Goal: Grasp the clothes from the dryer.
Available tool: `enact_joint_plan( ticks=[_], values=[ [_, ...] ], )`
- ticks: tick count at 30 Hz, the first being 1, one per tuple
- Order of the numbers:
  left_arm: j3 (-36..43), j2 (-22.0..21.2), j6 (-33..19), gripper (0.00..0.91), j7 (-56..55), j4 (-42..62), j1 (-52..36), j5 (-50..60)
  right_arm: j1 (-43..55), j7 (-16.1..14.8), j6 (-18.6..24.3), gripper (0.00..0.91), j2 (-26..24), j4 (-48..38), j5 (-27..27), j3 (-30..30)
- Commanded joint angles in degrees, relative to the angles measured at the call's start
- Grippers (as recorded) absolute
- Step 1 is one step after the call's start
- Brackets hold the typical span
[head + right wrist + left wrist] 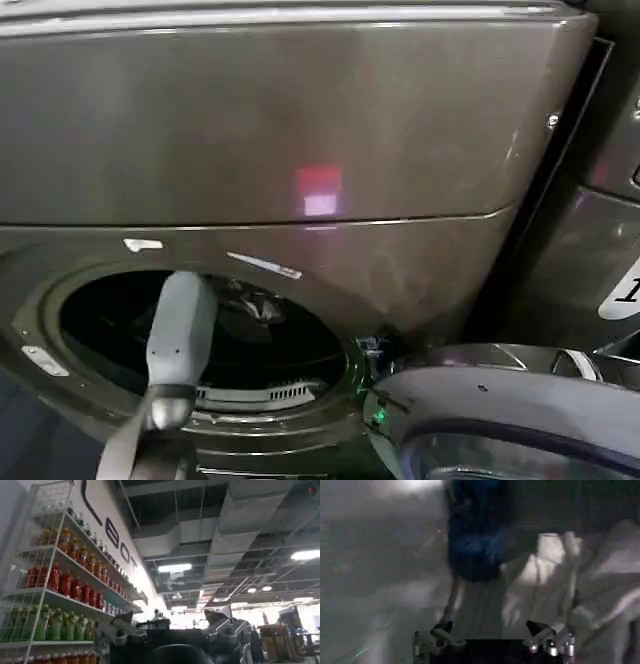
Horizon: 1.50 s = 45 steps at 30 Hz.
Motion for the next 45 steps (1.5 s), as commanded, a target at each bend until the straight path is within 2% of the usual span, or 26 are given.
enact_joint_plan(
  ticks=[1,8,34,35,36,37,45],
  values=[
    [-0.1,1.1,-2.4,0.907,2.8,5.3,-3.2,-1.9,0.2,0.0,0.2,0.907,0.0,-0.1,-0.4,-0.3],
    [0.2,0.3,-1.2,0.907,2.4,8.4,-3.4,-7.7,0.7,0.1,0.3,0.907,0.2,0.1,-1.1,-1.1],
    [-1.1,-0.2,-0.5,0.907,1.7,17.4,-2.9,-6.6,1.3,0.1,0.7,0.907,0.9,0.3,-1.5,-2.3],
    [-1.2,-0.2,-0.5,0.853,1.7,17.8,-2.8,-6.5,1.3,0.1,0.7,0.907,0.9,0.3,-1.5,-2.3],
    [-1.2,-0.1,-0.6,0.216,1.9,17.6,-2.7,-6.5,1.2,0.1,0.7,0.907,0.9,0.3,-1.5,-2.3],
    [-1.1,-0.1,-0.6,0.0,2.0,17.5,-2.6,-6.6,1.2,0.1,0.7,0.907,0.9,0.3,-1.5,-2.3],
    [-0.8,0.4,-0.5,0.0,2.6,13.2,-1.6,-7.1,1.4,0.2,0.6,0.907,0.9,0.3,-1.6,-2.6]
  ],
)
